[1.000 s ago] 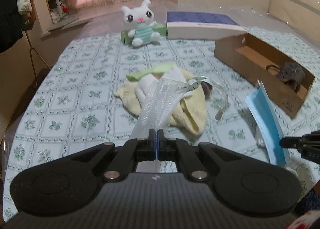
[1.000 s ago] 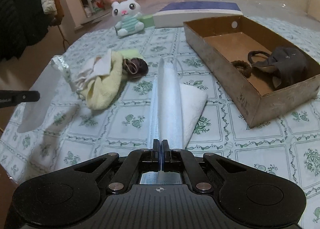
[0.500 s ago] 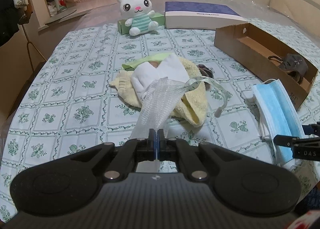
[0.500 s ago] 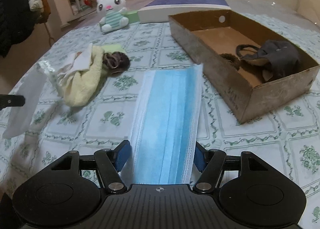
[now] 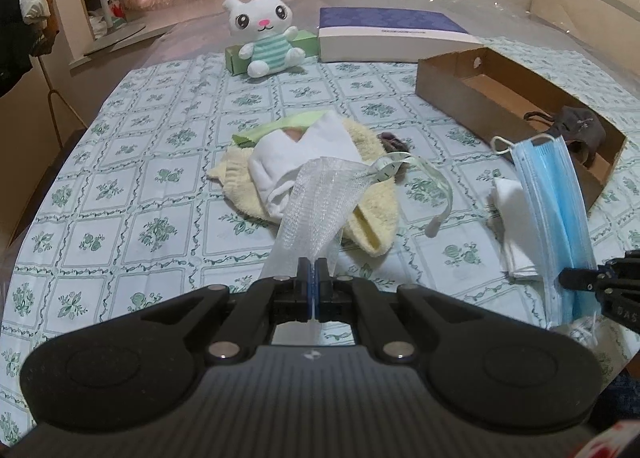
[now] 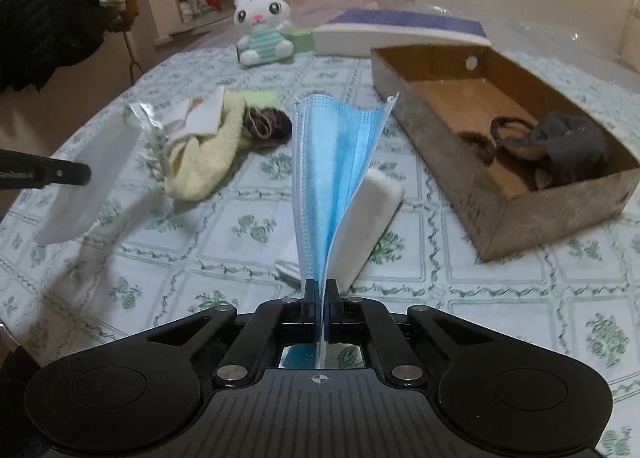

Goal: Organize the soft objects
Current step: 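Lift the blue mask with the right gripper and hold the bag with the left, then carry the blue mask and plastic bag over the cardboard box with both grippers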

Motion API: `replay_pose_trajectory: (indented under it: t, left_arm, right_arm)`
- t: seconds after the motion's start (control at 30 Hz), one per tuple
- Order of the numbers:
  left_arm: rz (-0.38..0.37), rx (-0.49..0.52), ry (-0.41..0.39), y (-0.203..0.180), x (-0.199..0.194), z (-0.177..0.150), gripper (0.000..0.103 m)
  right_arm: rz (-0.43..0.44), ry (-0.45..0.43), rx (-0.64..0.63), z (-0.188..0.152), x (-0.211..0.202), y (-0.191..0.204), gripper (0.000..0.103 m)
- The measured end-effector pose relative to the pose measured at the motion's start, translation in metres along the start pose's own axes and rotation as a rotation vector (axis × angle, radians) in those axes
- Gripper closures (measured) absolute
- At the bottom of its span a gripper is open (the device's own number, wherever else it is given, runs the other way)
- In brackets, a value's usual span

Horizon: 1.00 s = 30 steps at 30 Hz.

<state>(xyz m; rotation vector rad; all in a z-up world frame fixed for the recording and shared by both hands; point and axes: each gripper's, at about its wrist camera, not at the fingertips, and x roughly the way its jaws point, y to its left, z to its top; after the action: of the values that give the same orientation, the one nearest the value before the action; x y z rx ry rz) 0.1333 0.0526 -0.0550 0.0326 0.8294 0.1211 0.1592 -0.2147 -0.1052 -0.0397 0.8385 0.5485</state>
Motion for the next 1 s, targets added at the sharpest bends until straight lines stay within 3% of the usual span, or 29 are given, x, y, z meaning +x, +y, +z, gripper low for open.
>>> replay_pose_trajectory:
  t: [0.27,0.53,1.0]
  left_arm:
    - [-0.045,0.028,-0.041,-0.02,-0.011,0.017,0.1]
    - [-0.124,0.075,-0.124,-0.063,-0.013,0.06,0.1]
    - [-0.24,0.139,-0.211,-0.162,0.038,0.157,0.1]
  right_arm:
    - [0.03,-0.047,0.006,0.029,-0.03,-0.002,0.101]
    - [0.028,-0.081,-0.022,0.065,-0.042,-0.018,0.101]
    - [-0.057,-0.131,-0.011,0.127,-0.02,-0.101,0.101]
